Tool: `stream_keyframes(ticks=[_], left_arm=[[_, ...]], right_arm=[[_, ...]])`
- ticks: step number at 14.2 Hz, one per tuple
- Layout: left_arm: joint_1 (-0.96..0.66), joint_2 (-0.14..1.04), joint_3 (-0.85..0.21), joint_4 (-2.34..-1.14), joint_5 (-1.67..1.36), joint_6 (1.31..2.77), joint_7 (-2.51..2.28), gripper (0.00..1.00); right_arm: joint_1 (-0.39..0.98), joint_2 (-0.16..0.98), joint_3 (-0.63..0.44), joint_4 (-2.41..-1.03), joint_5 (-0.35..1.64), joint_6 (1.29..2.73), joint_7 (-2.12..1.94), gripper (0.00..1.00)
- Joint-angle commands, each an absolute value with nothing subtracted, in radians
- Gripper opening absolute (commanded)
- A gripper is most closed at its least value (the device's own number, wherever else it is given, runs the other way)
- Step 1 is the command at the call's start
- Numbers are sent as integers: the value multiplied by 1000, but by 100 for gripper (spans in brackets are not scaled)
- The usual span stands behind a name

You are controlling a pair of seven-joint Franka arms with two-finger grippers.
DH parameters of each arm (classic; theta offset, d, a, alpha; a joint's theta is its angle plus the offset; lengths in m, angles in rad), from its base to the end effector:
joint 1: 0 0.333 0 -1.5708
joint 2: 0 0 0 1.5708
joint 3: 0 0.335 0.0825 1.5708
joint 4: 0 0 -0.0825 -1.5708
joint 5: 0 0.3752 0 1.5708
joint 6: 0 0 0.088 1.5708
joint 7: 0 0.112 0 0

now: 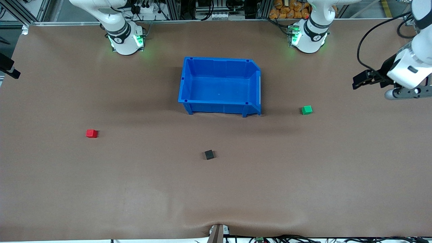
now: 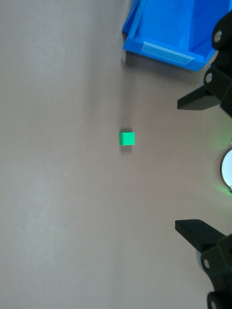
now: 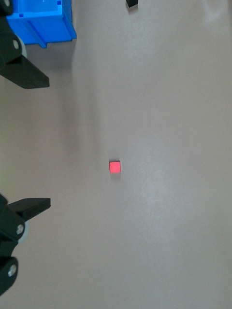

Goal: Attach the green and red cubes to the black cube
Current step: 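Reach the left gripper down to the green cube and close on it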

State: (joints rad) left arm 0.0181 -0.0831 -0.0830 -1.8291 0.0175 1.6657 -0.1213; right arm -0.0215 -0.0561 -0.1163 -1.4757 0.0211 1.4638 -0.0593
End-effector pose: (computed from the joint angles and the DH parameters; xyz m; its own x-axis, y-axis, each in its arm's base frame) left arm 0.5160 -0.0332 0.5707 0.9955 0.0557 -0.0770 0.0532 -0.9980 -0.0337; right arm 0.5102 -0.0705 0.7020 0.9961 -0.0762 0.0454 -0.0751 -0.9969 -0.0247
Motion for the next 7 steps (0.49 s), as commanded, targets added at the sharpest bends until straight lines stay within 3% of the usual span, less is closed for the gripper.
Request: stream_keyframes(ticks=[1, 4, 7], left_arm=[[26, -112, -91, -1920, 35, 1739, -126, 100], [26, -68, -91, -1943, 35, 1782, -146, 100], [21, -63, -92, -2051, 37, 1912, -219, 100]], right_arm=[[-2, -44, -133, -1448, 28, 1445, -60, 100], [2, -43, -136, -1448, 26, 1445, -60, 100], [24, -40, -161, -1445, 26, 1433, -60, 100]])
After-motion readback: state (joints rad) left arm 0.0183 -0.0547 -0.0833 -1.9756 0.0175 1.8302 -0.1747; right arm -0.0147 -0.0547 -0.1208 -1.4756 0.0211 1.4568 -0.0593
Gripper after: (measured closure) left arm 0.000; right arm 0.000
